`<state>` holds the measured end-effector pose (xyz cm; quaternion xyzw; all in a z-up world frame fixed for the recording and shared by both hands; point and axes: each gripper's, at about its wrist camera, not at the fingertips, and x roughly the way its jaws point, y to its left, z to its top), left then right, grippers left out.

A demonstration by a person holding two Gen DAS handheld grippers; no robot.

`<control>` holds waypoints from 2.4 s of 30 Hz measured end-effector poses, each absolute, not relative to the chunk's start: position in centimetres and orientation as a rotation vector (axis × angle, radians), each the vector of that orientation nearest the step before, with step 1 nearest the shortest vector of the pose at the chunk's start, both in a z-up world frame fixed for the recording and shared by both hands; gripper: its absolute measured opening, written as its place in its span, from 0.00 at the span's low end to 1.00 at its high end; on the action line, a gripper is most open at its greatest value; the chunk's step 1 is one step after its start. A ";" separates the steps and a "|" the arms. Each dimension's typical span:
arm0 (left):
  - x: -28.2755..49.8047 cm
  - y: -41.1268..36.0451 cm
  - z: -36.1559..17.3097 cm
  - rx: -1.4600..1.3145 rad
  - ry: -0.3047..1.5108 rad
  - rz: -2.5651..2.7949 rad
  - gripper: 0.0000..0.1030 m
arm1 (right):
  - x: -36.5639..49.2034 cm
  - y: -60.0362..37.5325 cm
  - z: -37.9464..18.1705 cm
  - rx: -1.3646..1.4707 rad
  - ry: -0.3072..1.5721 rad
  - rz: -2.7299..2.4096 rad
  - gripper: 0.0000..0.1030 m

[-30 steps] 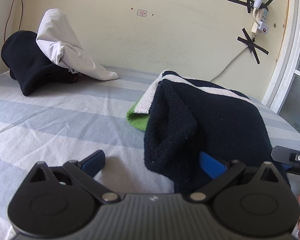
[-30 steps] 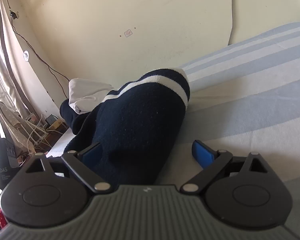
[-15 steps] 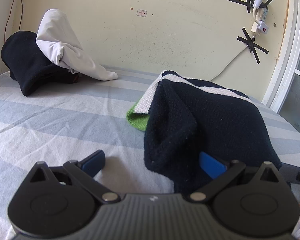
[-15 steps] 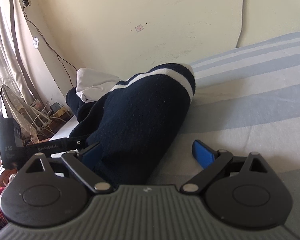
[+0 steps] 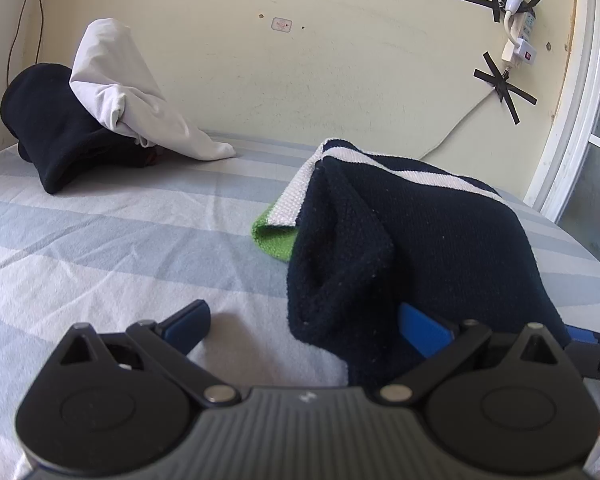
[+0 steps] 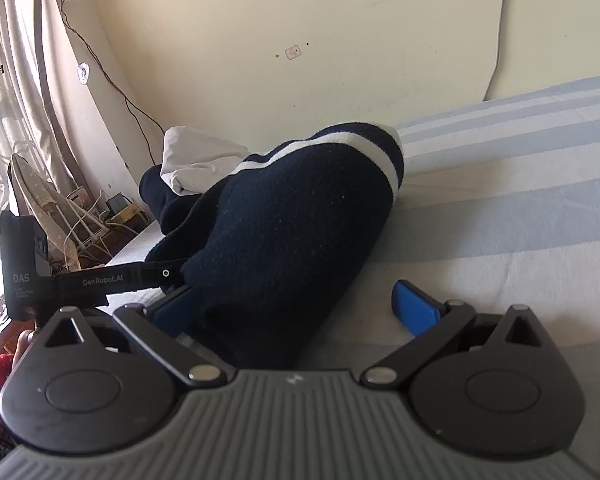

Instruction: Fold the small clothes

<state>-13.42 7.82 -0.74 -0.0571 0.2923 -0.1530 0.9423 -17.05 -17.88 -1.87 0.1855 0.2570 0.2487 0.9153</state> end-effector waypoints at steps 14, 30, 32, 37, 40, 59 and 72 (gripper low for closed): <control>-13.3 7.8 -0.7 -0.104 0.602 -0.320 1.00 | -17.3 -17.5 -2.0 0.354 0.507 0.504 1.00; -13.2 7.8 -0.7 -0.085 0.611 -0.326 1.00 | -17.6 -17.4 -2.1 0.350 0.497 0.503 1.00; -13.2 7.8 -0.7 -0.084 0.611 -0.327 1.00 | -17.6 -17.4 -2.1 0.351 0.497 0.502 1.00; -13.2 7.9 -0.7 -0.077 0.613 -0.333 1.00 | -17.6 -17.5 -2.1 0.351 0.497 0.504 1.00; -13.3 7.8 -0.6 -0.074 0.614 -0.333 1.00 | -17.7 -17.4 -2.1 0.357 0.494 0.502 1.00; -13.4 7.8 -0.6 -0.075 0.610 -0.334 1.00 | -17.6 -17.4 -2.1 0.347 0.491 0.500 1.00; -13.4 7.8 -0.7 -0.075 0.610 -0.333 1.00 | -17.6 -17.5 -2.1 0.344 0.490 0.502 1.00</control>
